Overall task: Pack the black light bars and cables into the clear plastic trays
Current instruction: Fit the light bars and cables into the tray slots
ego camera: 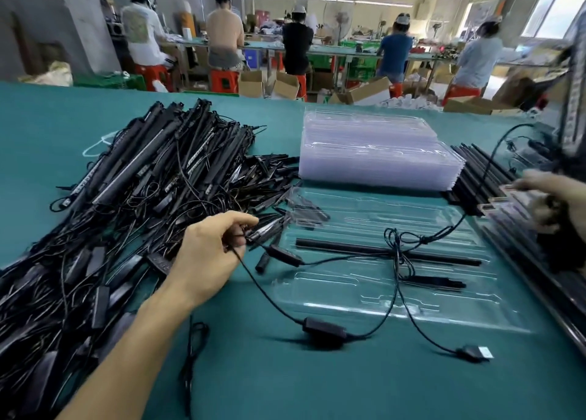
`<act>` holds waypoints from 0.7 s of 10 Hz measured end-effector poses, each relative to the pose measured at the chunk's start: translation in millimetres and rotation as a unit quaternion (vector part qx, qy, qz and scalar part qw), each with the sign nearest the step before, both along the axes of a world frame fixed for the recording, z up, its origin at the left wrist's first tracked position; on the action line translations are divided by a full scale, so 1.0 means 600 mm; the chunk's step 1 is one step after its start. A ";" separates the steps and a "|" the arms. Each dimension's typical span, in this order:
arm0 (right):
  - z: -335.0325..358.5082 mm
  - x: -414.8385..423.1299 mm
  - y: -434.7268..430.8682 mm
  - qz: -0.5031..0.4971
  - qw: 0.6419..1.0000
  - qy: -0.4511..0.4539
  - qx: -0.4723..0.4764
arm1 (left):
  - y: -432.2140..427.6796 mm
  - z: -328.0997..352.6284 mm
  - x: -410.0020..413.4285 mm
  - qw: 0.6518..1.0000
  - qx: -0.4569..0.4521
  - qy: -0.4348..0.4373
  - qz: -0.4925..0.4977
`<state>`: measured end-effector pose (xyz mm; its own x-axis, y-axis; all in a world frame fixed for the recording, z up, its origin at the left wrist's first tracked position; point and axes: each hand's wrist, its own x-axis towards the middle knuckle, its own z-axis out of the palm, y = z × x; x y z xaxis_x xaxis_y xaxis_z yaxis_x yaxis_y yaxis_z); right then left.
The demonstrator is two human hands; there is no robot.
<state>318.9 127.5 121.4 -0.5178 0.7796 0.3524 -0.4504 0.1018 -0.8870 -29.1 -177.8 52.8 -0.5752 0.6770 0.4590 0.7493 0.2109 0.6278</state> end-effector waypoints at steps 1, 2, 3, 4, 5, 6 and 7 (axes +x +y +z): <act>-0.024 -0.135 -0.126 -0.050 0.993 -0.083 0.073 | 0.007 0.026 0.026 0.995 0.070 -0.047 -0.043; 0.009 -0.171 -0.170 0.032 0.981 -0.149 0.119 | 0.013 0.045 0.048 0.983 0.105 -0.098 -0.112; -0.028 -0.232 -0.218 0.112 0.975 -0.158 0.106 | 0.018 0.056 0.054 0.963 0.131 -0.152 -0.178; -0.046 -0.271 -0.254 0.158 0.968 -0.170 0.095 | 0.028 0.067 0.067 0.952 0.148 -0.158 -0.218; -0.054 -0.286 -0.259 0.173 0.961 -0.192 0.100 | 0.038 0.071 0.074 0.954 0.170 -0.141 -0.203; -0.047 -0.285 -0.245 0.110 0.972 -0.185 0.099 | 0.039 0.067 0.065 0.972 0.133 -0.130 -0.146; -0.017 -0.275 -0.208 0.005 0.993 -0.117 0.030 | 0.036 0.054 0.058 0.986 0.055 -0.112 -0.111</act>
